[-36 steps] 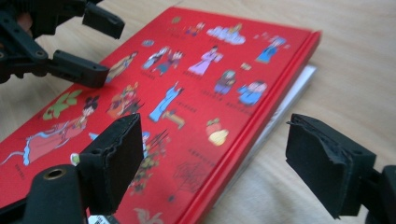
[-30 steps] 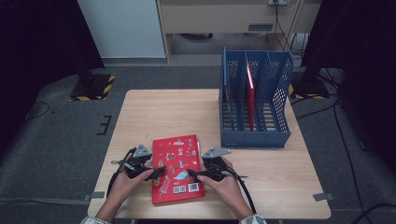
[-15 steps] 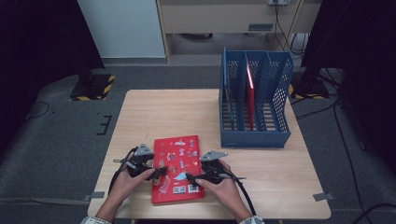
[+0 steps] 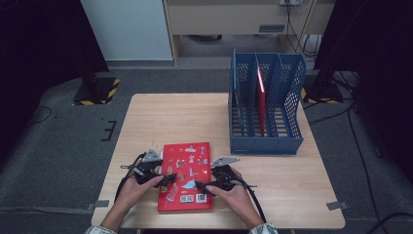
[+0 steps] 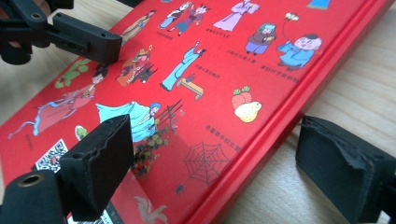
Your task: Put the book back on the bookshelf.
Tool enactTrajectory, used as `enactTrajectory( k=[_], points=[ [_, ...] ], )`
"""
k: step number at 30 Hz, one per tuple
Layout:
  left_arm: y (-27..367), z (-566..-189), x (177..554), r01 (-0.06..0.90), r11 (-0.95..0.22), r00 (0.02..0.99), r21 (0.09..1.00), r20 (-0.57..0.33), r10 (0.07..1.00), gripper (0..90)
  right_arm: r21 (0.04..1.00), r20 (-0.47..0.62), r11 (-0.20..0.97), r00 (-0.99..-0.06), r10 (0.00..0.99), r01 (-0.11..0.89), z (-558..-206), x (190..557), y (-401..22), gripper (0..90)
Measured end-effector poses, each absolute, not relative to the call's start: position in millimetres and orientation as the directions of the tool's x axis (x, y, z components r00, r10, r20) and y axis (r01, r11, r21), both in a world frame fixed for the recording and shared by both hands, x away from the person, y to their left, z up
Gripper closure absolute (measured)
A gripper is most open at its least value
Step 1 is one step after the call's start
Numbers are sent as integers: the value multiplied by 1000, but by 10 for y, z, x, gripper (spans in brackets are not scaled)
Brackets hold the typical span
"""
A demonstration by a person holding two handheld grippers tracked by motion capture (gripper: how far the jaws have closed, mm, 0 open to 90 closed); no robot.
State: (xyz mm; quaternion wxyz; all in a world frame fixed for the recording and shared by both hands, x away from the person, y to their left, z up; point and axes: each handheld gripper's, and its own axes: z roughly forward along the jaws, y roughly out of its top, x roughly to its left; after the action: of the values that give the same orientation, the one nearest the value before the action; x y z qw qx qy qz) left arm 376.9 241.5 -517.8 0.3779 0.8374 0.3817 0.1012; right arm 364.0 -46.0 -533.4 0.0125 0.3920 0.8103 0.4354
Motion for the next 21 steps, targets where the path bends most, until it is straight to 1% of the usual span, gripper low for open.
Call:
enactTrajectory(
  k=[8, 13, 21],
  points=[
    [2415, -5181, 3772, 564, -421, 688, 711, -123, 715, 103, 711, 333, 318, -698, 633, 628, -5334, 3692, -451, 123],
    [2417, -5187, 3768, 560, -420, 692, 714, -125, 711, 94, 694, 382, 281, -671, 636, 662, -5325, 3734, -476, 200],
    [2439, -5187, 3769, 573, -394, 685, 719, -156, 712, 88, 702, 392, 268, -672, 629, 660, -5254, 3744, -493, 222]
  ],
)
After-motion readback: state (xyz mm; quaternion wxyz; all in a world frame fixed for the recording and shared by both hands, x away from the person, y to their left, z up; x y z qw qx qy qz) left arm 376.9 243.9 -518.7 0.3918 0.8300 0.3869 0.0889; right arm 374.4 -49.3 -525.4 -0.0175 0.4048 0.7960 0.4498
